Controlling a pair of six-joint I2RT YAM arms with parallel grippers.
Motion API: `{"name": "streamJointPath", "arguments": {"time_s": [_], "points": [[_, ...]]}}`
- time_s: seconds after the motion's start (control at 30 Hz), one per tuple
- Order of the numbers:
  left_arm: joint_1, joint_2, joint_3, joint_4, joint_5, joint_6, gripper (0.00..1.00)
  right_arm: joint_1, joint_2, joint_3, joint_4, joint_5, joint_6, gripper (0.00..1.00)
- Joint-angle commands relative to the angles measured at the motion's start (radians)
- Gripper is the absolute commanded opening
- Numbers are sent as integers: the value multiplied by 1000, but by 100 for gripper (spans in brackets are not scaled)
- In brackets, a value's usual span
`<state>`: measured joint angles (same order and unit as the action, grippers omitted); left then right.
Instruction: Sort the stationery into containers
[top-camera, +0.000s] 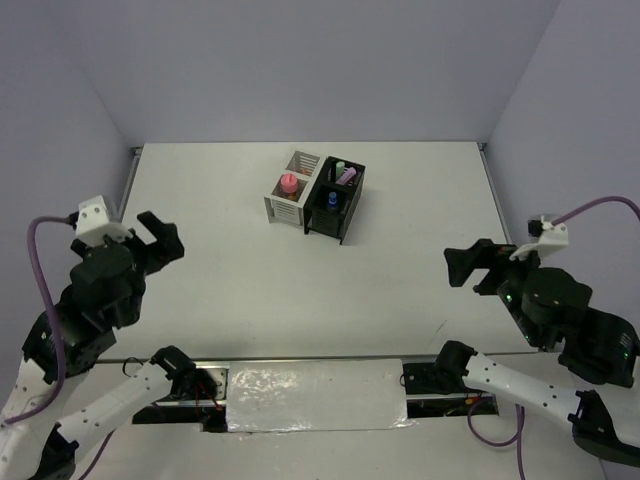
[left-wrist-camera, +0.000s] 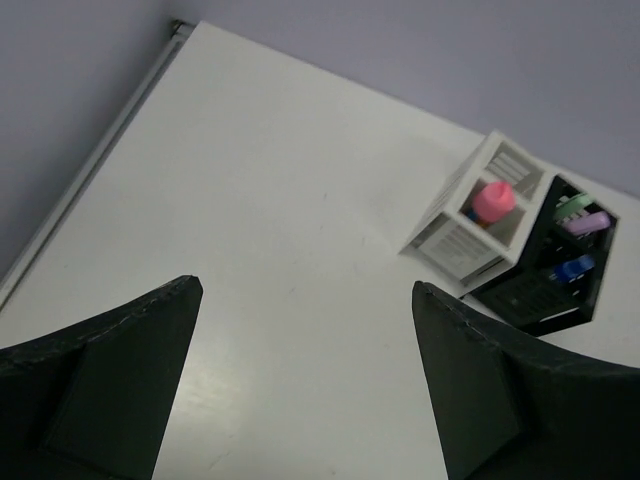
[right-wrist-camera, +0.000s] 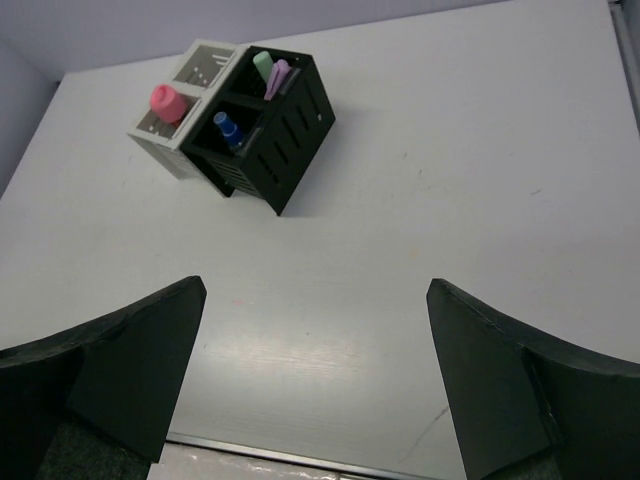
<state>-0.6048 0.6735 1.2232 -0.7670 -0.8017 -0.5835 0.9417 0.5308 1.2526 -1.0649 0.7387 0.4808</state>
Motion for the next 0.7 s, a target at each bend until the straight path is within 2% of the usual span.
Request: {"name": "streamJointPath", "arguments": {"time_s": [0.0, 0.13, 0.27, 0.67], "points": [[-1, -67, -106, -141, -51, 1, 99, -6, -64, 31, -83, 73, -25, 100], [-3, -181, -158, -189, -60, -6, 99, -4, -120, 24, -89, 61, -47, 100], [-1, -251, -217, -160, -59, 10, 99, -4, -134, 1, -92, 62, -47, 100], [-1, -221, -229, -147, -74, 1, 99, -4, -120, -56, -20, 47, -44, 100]]}}
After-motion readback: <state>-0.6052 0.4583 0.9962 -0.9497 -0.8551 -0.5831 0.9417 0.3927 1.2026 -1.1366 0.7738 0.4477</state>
